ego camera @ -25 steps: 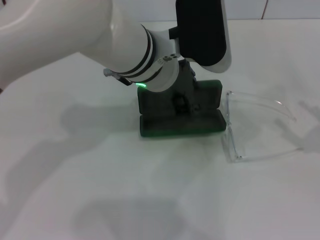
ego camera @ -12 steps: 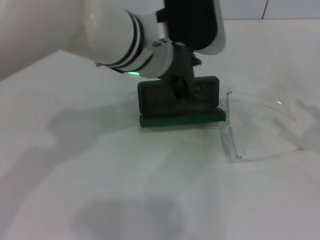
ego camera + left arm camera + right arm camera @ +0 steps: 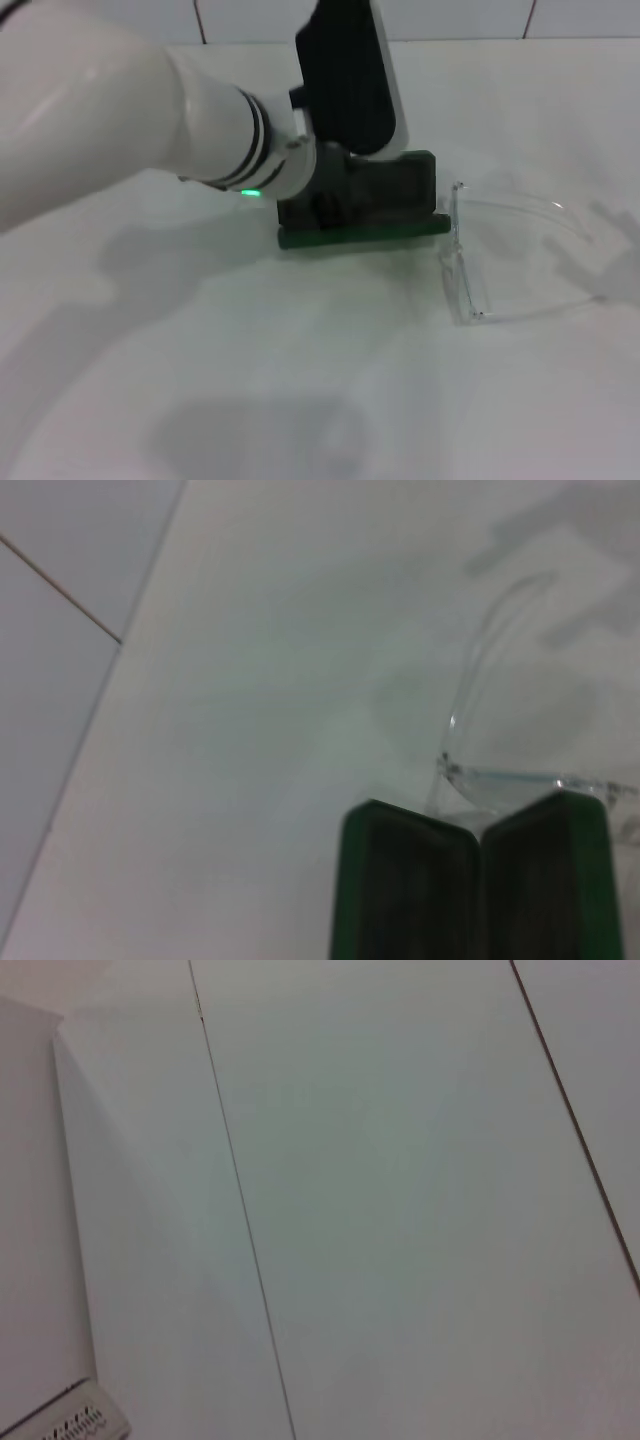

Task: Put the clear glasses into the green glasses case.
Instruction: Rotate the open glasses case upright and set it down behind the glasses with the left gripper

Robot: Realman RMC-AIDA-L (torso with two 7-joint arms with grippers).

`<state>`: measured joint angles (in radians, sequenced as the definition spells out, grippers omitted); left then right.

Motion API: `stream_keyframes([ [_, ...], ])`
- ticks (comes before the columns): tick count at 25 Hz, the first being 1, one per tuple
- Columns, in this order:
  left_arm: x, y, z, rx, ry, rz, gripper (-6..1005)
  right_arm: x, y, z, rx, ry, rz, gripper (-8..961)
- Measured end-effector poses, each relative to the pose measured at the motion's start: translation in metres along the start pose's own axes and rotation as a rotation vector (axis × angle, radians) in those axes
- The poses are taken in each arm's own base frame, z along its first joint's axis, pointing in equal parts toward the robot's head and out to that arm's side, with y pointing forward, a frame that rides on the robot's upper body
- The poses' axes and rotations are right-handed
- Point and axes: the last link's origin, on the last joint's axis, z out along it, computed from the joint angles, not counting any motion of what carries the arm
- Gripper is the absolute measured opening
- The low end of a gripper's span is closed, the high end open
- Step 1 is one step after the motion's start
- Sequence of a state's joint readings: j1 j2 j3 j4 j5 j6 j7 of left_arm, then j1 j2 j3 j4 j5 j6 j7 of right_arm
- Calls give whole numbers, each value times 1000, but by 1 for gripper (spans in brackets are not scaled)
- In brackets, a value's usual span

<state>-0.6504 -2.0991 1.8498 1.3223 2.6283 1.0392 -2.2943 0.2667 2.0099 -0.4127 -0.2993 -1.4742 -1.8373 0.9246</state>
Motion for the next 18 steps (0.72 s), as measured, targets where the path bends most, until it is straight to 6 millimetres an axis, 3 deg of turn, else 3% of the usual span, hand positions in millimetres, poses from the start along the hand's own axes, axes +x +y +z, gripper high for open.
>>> stream_keyframes([
  [6,-3,7,7,-21,-3,-8,491,0,0,-1,4,2,1,885],
  [12,-1,13,7,-53,19,-31,402,2,1,-2,2,7,7,885],
  [18,-2,21,9,-88,12,-30,407,3,2,-2,-1,10,9,885],
])
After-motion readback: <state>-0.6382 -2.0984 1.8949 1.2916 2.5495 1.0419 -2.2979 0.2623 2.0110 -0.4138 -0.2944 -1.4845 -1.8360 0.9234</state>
